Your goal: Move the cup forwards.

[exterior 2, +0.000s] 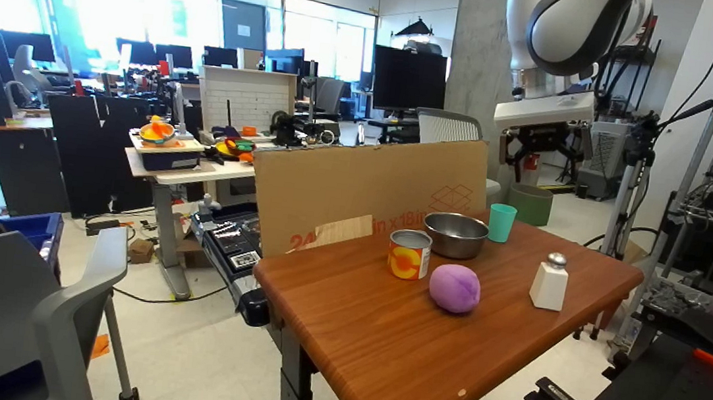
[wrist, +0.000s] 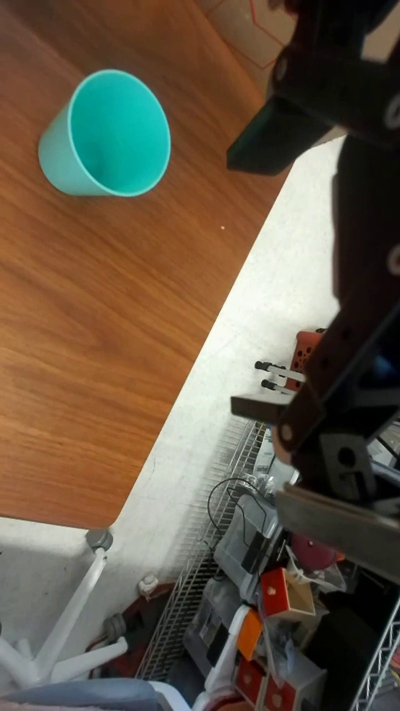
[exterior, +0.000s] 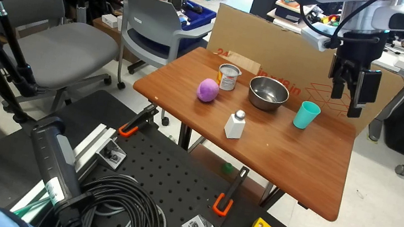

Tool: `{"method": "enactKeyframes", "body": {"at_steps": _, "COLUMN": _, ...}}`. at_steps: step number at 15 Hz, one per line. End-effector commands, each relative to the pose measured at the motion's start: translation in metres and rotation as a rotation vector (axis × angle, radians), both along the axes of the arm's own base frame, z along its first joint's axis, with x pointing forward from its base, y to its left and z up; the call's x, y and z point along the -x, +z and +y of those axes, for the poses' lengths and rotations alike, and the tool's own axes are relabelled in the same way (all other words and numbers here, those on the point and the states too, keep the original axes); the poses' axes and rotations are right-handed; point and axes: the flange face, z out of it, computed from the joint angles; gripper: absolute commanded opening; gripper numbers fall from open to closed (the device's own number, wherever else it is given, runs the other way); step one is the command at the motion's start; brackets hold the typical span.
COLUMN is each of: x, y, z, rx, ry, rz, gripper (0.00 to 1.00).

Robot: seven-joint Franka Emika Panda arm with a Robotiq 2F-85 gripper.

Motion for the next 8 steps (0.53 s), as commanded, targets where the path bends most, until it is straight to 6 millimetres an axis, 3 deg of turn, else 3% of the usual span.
{"method": "enactKeyframes", "body": {"at_steps": 1, "x": -0.003, "y": -0.009, "z": 0.004, "rx": 0.000, "ry": 0.009, "rz": 0.010, "gripper": 1.00}}
{"method": "enactKeyframes", "body": {"at_steps": 8, "x": 0.002, "y": -0.034, "z": 0.024, "rx": -0.001, "ry": 0.051, "rz": 0.036, "gripper": 1.00}}
